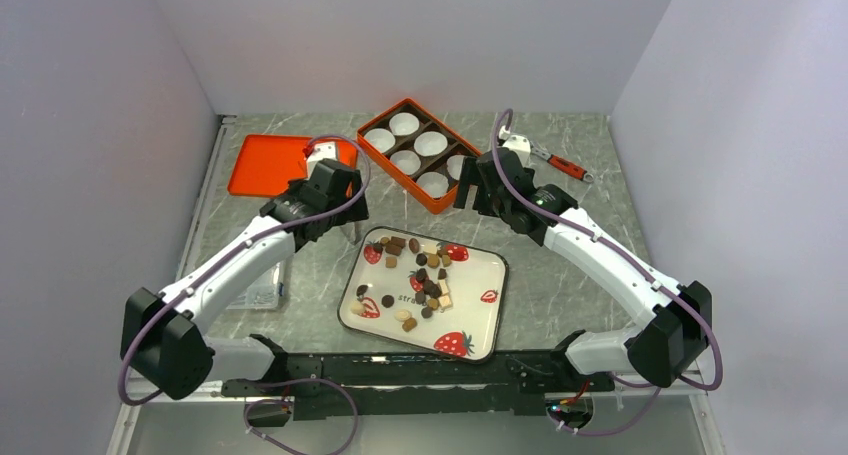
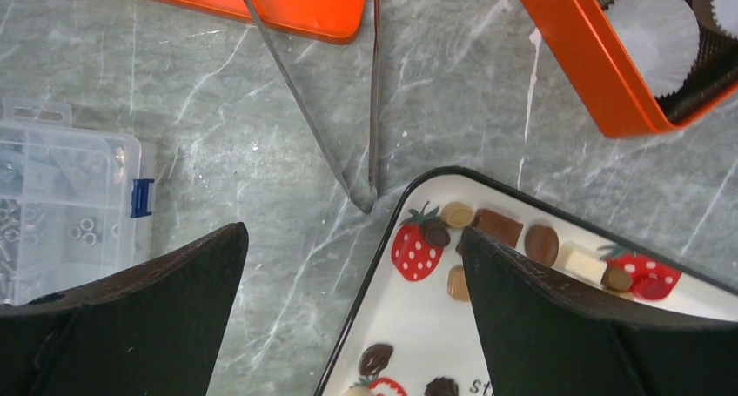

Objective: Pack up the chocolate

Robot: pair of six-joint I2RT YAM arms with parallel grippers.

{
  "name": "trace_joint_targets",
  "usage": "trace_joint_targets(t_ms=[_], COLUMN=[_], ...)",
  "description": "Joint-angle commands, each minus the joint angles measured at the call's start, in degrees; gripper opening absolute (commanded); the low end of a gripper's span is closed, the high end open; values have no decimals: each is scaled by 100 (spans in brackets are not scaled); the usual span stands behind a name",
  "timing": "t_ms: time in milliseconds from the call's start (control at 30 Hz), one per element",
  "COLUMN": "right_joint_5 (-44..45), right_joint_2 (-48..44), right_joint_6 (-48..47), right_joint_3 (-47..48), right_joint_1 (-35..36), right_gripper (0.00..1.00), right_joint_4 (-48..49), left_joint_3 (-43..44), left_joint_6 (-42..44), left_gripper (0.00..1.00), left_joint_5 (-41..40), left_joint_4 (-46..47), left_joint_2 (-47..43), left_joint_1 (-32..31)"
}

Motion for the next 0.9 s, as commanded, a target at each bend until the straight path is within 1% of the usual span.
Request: trace_joint_targets(t_ms=[0, 167, 333, 600, 867], right_joint_5=[-88, -116, -100, -151, -144], right_joint_2=[-177, -289, -437, -628, -719], right_joint_6=[-181, -239, -315, -329, -381], right_joint_3=[84, 7, -93, -303, -414], right_joint_1=[-22, -30, -48, -74, -98], right_gripper=[100, 100, 100, 100, 100], right_joint_4=[189, 185, 186, 242, 264], left_joint_3=[-8, 23, -45, 77, 271], left_joint_6=[-539, -682, -548, -613, -607], left_gripper=[99, 99, 99, 99, 99], left_joint_5=[-440, -547, -87, 264, 338], left_joint_4=[455, 680, 1107, 1309, 1477], left_joint_2=[351, 966, 1452, 2223, 2832], left_joint_1=[-11, 83, 360, 606, 738])
